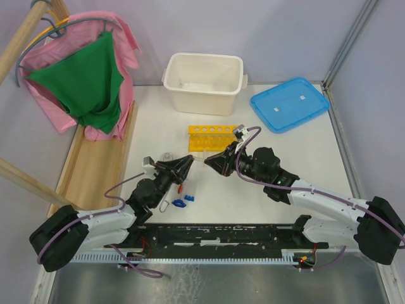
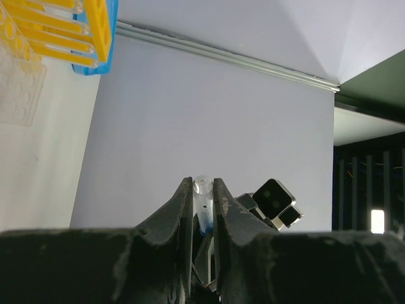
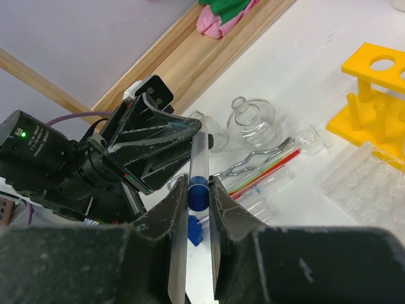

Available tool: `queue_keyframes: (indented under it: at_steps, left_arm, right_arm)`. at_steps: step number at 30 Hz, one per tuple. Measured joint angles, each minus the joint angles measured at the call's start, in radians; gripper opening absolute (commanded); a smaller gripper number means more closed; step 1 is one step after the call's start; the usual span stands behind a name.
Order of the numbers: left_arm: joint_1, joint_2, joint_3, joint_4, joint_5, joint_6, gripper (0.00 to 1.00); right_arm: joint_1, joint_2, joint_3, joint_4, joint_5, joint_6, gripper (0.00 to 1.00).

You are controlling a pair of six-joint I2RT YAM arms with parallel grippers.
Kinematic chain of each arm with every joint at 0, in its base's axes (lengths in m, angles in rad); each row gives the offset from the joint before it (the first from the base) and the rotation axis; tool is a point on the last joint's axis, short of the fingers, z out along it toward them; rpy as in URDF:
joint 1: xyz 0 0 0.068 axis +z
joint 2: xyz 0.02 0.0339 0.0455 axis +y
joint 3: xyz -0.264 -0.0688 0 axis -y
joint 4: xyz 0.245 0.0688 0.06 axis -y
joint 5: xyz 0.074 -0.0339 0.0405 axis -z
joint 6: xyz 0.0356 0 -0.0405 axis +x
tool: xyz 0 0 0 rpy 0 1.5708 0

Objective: Organize the chemistry lab equipment
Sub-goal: Insert the test tube into the slot of the test tube rack.

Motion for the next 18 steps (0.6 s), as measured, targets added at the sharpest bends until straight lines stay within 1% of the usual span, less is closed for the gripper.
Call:
queue_keyframes:
  at_steps: [2,4,6,7,10,14,18]
  left_arm:
    - [0.000,0.001,0.000,-0.002,0.005,0.001,0.31]
    - [0.003,-0.005,0.000,-0.017,0.011,0.007,0.41]
    - [0.003,-0.025,0.003,-0.048,0.021,0.033,0.49]
    - [0.002,-0.045,0.011,-0.089,0.026,0.056,0.51]
    - [0.002,-0.121,0.053,-0.237,0.038,0.138,0.52]
    - [0.002,-0.221,0.179,-0.517,0.034,0.311,0.51]
    - [0.002,-0.225,0.347,-0.765,0.023,0.506,0.49]
  right_arm:
    - [0.000,0.000,0.005,-0.012,0.005,-0.002,0.07]
    - [0.000,0.000,0.021,-0.044,0.018,-0.006,0.05]
    - [0.003,0.000,0.048,-0.097,0.041,-0.021,0.05]
    - [0.005,0.000,0.063,-0.121,0.054,-0.027,0.04]
    - [0.005,0.000,0.119,-0.221,0.113,-0.061,0.04]
    - [0.005,0.007,0.225,-0.402,0.220,-0.118,0.03]
    - [0.005,0.063,0.380,-0.589,0.325,-0.173,0.04]
